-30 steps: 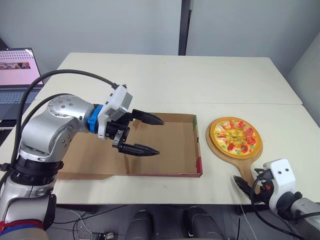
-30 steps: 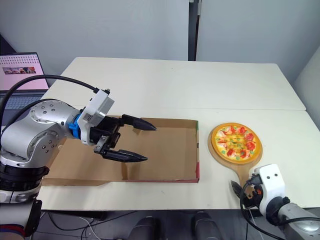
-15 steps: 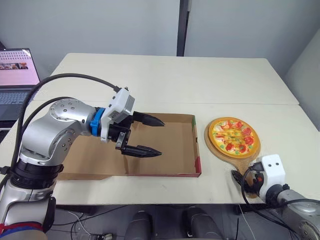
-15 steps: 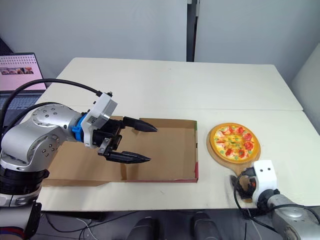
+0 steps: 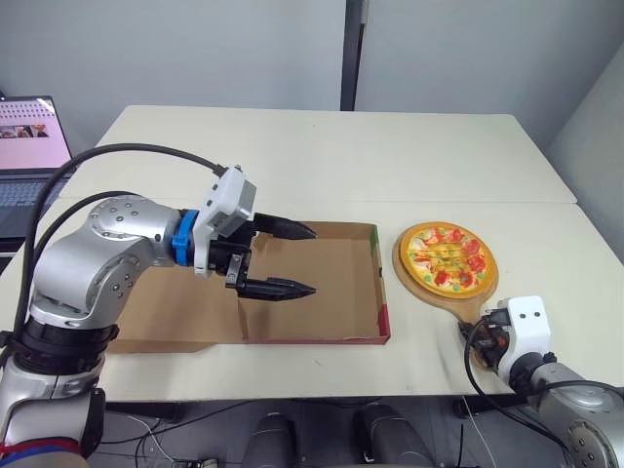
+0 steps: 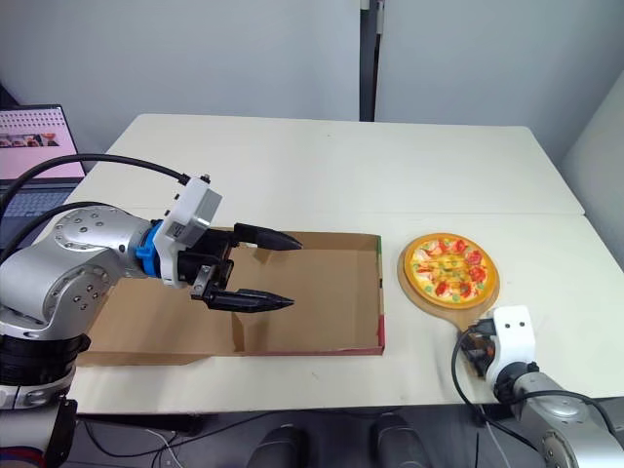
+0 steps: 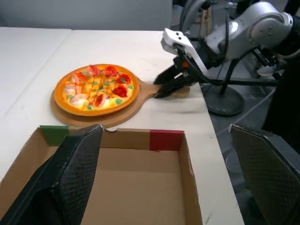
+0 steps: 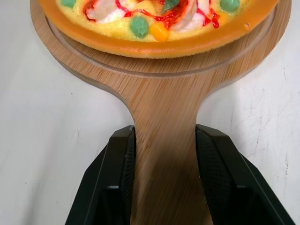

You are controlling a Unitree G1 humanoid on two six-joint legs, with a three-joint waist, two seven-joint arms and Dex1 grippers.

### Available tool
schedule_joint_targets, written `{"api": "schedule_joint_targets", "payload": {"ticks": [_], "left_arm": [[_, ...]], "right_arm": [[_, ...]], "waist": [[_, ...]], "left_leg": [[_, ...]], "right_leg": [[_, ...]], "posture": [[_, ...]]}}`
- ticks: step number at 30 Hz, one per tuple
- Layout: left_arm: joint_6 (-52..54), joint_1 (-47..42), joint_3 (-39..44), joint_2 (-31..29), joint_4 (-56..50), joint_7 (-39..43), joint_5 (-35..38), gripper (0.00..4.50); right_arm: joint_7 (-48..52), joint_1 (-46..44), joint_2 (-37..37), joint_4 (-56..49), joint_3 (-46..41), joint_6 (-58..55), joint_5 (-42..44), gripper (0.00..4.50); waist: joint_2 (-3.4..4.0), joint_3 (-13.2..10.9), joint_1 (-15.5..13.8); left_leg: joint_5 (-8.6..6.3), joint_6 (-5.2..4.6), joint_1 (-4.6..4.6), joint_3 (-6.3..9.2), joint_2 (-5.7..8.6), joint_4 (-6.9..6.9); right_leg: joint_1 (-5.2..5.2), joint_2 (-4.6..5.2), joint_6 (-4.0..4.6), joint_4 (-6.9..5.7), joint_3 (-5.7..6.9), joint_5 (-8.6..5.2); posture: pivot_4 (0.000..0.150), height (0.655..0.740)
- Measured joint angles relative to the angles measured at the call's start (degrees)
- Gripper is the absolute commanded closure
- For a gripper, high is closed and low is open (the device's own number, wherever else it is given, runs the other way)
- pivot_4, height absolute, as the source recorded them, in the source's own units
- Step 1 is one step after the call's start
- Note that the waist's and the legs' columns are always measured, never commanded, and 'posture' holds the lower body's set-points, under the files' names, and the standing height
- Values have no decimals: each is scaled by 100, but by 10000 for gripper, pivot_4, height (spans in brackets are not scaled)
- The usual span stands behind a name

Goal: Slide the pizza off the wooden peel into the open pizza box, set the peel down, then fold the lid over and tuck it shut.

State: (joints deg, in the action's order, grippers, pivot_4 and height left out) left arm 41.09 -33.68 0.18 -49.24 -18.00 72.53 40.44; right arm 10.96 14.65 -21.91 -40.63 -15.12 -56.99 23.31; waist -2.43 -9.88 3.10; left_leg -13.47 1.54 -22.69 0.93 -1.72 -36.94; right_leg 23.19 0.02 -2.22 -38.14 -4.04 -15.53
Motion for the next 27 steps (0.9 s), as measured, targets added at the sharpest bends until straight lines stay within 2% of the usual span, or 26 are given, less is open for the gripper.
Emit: {"api": "schedule_joint_targets", "payload": {"ticks": [10, 14, 21, 27], "left_arm": [[-120, 229, 384, -450, 256, -197, -201, 0], [-315, 196, 436, -719, 642, -162, -439, 0], [-516, 237, 559, -950, 814, -152, -628, 0], [-498, 662, 941, -1164, 807, -159, -581, 0]], "right_arm": [[46, -565, -33, 452, -294, 46, 57, 28753], [288, -955, -450, 547, -467, 21, 178, 28753], [758, -1739, -1187, 605, -547, 9, 337, 28753], [1324, -2474, -1724, 739, -7, -13, 512, 28753]], "waist": [[31, -20, -37], [61, -39, -35], [67, -42, -25], [70, -48, 14]], "left_leg": [[0, 0, -14, 0, 7, 4], [0, 0, -19, -4, 8, 5], [0, 0, -20, -2, 7, 8], [0, -1, -23, -6, 5, 9]], "right_leg": [[12, 4, -4, 4, 1, 3], [20, 3, -5, 3, -2, 4], [22, 1, -5, 3, 1, 4], [28, 1, -4, 3, -3, 4]], "posture": [[1500, 7400], [1500, 7400], [1500, 7400], [1500, 7400]]}}
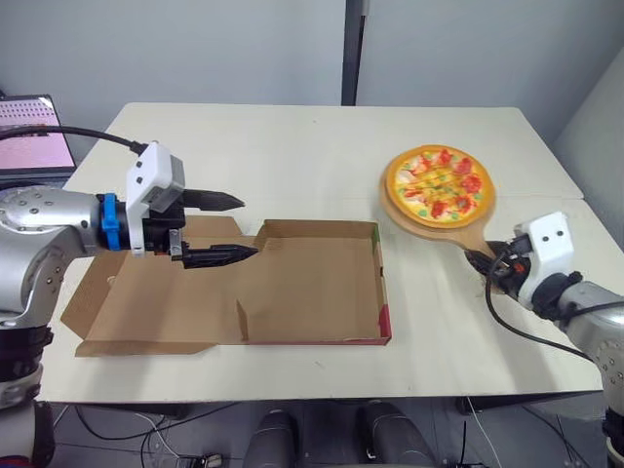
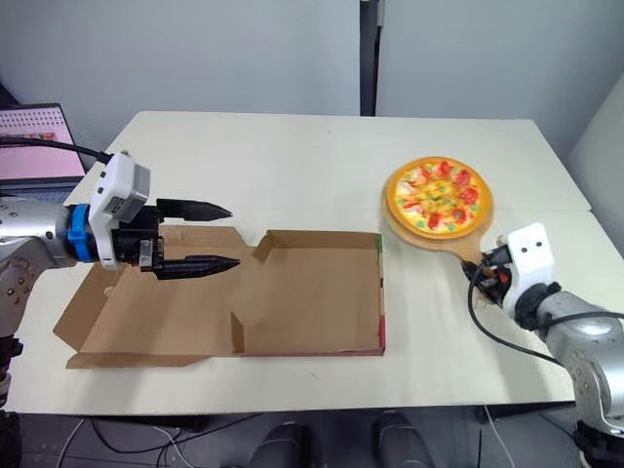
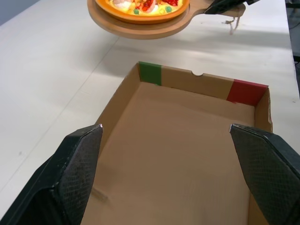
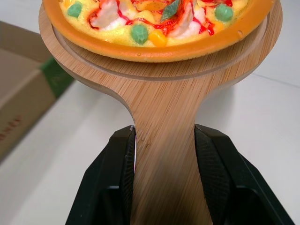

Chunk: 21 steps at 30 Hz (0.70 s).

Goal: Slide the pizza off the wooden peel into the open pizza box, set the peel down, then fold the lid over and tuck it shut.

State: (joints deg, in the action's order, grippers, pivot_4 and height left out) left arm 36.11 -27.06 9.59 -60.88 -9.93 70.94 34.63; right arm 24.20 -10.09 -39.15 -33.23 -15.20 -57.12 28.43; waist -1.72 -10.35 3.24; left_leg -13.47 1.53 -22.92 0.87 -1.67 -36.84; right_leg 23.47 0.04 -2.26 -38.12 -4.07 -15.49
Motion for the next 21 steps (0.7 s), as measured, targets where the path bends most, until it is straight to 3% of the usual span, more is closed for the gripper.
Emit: {"api": "schedule_joint_targets", "payload": {"ticks": [8, 12, 21], "left_arm": [[-13, 700, 629, -393, 83, 112, -3, 0], [-8, 927, 890, -473, 74, 117, 9, 0], [-6, 1302, 1139, -568, -67, 150, 13, 0]], "right_arm": [[855, -1151, -608, 171, 1147, -22, 141, 28753], [1403, -1568, -1028, 291, 1843, 478, -228, 28753], [2007, -2111, -1071, 886, 2826, 1419, -1082, 28753]], "waist": [[1, -4, -13], [0, -5, -52], [-1, -7, -55]], "left_leg": [[0, 0, -5, 4, -1, -1], [-1, -1, -6, 5, -1, 0], [-1, -1, -7, 2, -2, -1]], "right_leg": [[2, 3, 1, 3, 7, -1], [4, 8, 2, 7, 11, -1], [8, 8, 3, 3, 9, -1]], "posture": [[1500, 7400], [1500, 7400], [1500, 7400]]}}
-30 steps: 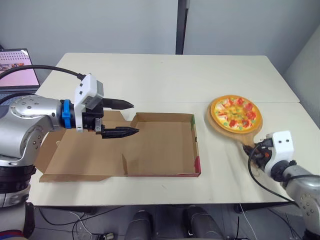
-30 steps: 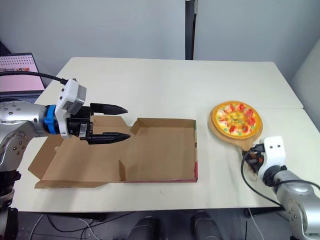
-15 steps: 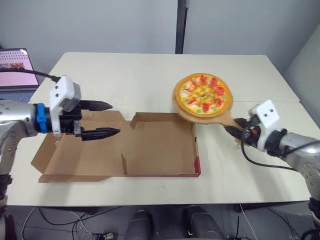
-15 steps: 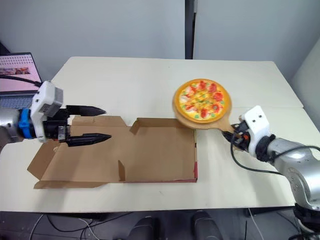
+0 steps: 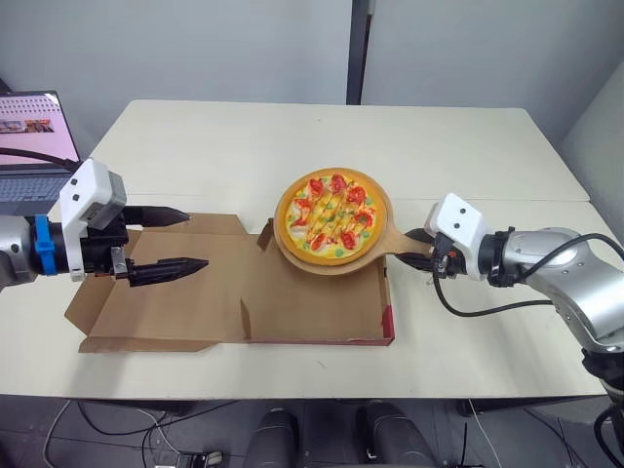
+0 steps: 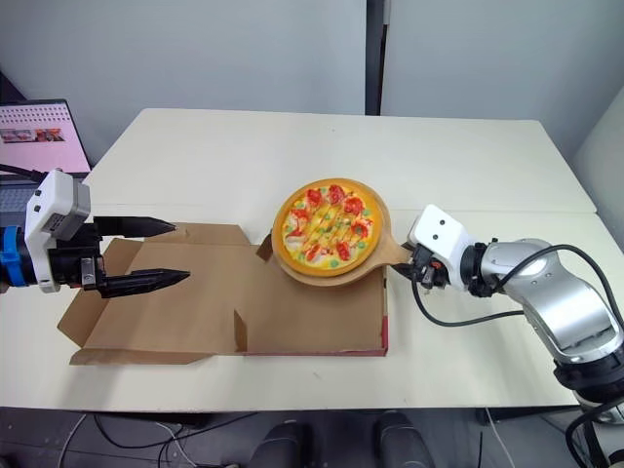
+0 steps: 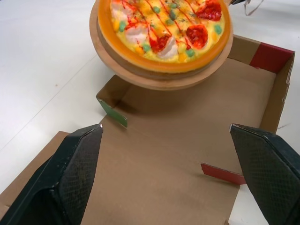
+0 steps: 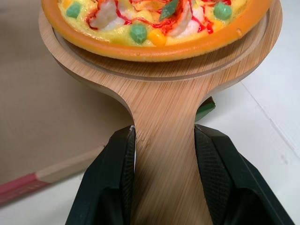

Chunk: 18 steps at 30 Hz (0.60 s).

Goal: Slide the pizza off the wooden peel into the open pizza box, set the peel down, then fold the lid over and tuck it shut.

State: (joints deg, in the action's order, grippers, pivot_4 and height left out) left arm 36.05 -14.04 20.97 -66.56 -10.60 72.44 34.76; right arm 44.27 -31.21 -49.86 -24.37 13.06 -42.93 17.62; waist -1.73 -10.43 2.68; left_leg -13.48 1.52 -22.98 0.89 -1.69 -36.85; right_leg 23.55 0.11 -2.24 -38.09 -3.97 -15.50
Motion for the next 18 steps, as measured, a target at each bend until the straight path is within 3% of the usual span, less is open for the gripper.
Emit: {"api": "schedule_joint_targets", "payload": {"ticks": [6, 18], "left_arm": [[95, 27, 14, 0, -128, -53, 68, 0], [143, -186, -62, 1, -235, -102, 218, 0]], "right_arm": [[349, -122, -100, 315, 361, 886, -757, 28753], [544, -142, -56, 839, 369, 1781, -1425, 28753]], "waist": [[0, 0, 1], [0, 0, 1]], "left_leg": [[0, 0, 0, 0, 0, 0], [0, 0, 1, -1, 1, -1]], "right_leg": [[1, -1, 0, -1, 1, 0], [0, -2, 29, -4, 1, 17]], "posture": [[1500, 7400], [1500, 7400]]}}
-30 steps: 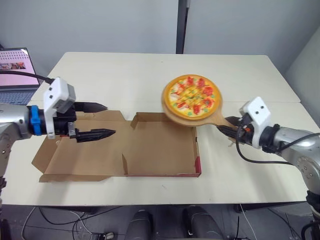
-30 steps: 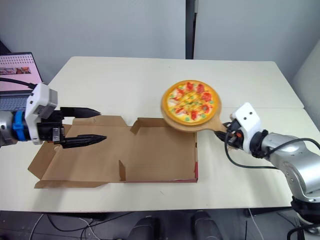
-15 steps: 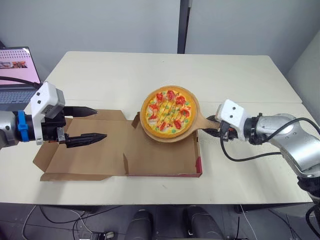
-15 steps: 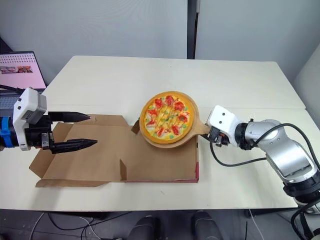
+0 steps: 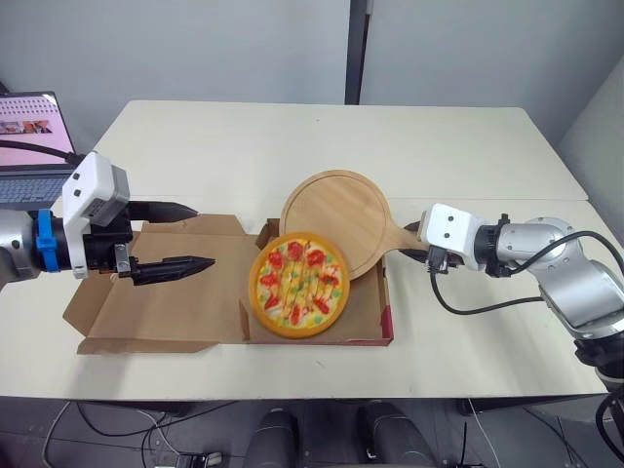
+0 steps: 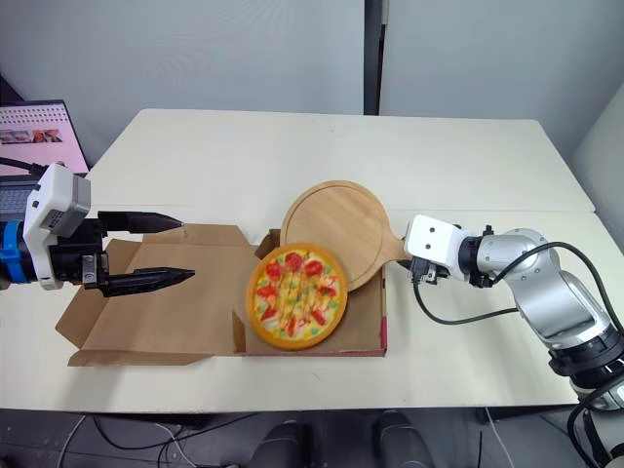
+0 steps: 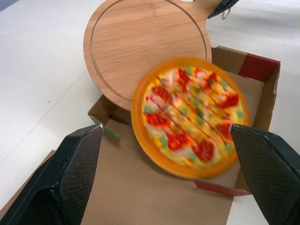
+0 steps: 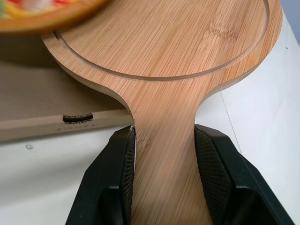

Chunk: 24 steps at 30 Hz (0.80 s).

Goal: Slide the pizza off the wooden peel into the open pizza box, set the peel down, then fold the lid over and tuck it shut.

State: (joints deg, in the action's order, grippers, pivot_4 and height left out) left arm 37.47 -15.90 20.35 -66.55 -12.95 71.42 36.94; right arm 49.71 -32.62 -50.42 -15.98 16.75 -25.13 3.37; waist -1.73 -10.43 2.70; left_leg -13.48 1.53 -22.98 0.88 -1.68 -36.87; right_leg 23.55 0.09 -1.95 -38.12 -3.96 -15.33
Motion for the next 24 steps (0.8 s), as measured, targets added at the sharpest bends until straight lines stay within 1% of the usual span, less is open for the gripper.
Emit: {"api": "schedule_joint_targets", "payload": {"ticks": [6, 10, 13, 15, 17, 22, 24], "left_arm": [[2, -64, -90, 7, -6, -83, 1, 0], [12, -127, -192, 45, -48, -100, 23, 0], [81, -257, -286, 86, -78, -106, 85, 0], [123, -374, -341, 175, -115, -134, 156, 0], [211, -549, -445, 307, -205, -209, 261, 0], [406, -1094, -744, 744, -419, -408, 565, 0], [459, -1284, -840, 927, -468, -496, 628, 0]], "right_arm": [[-17, -208, -72, 570, -315, 552, -323, 28753], [-5, -399, -245, 797, -867, 858, -299, 28753], [29, -277, -355, 820, -1360, 735, -101, 28753], [24, 92, -405, 722, -1799, 413, 104, 28753], [-36, 697, -385, 520, -2330, -89, 318, 28754], [-484, 2249, 146, -232, -3430, -1475, 759, 28754], [-658, 2629, 376, -547, -3714, -1882, 917, 28754]], "waist": [[1, -1, 0], [1, -1, -1], [0, 0, -24], [-1, 1, -69], [-5, 3, -122], [-4, 2, -118], [-2, 2, -88]], "left_leg": [[0, 0, 0, -2, 0, -1], [0, 0, 0, -1, 0, 1], [0, 0, 0, 0, 1, 0], [0, 0, 0, 0, 2, -1], [0, 0, -1, 6, 3, -4], [0, 0, 2, 5, 7, -8], [0, 0, 6, 4, 5, -9]], "right_leg": [[0, 0, 1, -1, -1, 1], [0, 0, 2, -1, 0, 1], [-3, 0, 2, 1, 0, 2], [-5, 1, 2, 1, -1, 2], [-10, 2, 2, 2, 3, 2], [-14, 2, -1, -4, -1, 2], [-14, -2, -1, -8, -4, 2]], "posture": [[1500, 7400], [1500, 7400], [1500, 7400], [1500, 7400], [1500, 7400], [1500, 7400], [1500, 7400]]}}
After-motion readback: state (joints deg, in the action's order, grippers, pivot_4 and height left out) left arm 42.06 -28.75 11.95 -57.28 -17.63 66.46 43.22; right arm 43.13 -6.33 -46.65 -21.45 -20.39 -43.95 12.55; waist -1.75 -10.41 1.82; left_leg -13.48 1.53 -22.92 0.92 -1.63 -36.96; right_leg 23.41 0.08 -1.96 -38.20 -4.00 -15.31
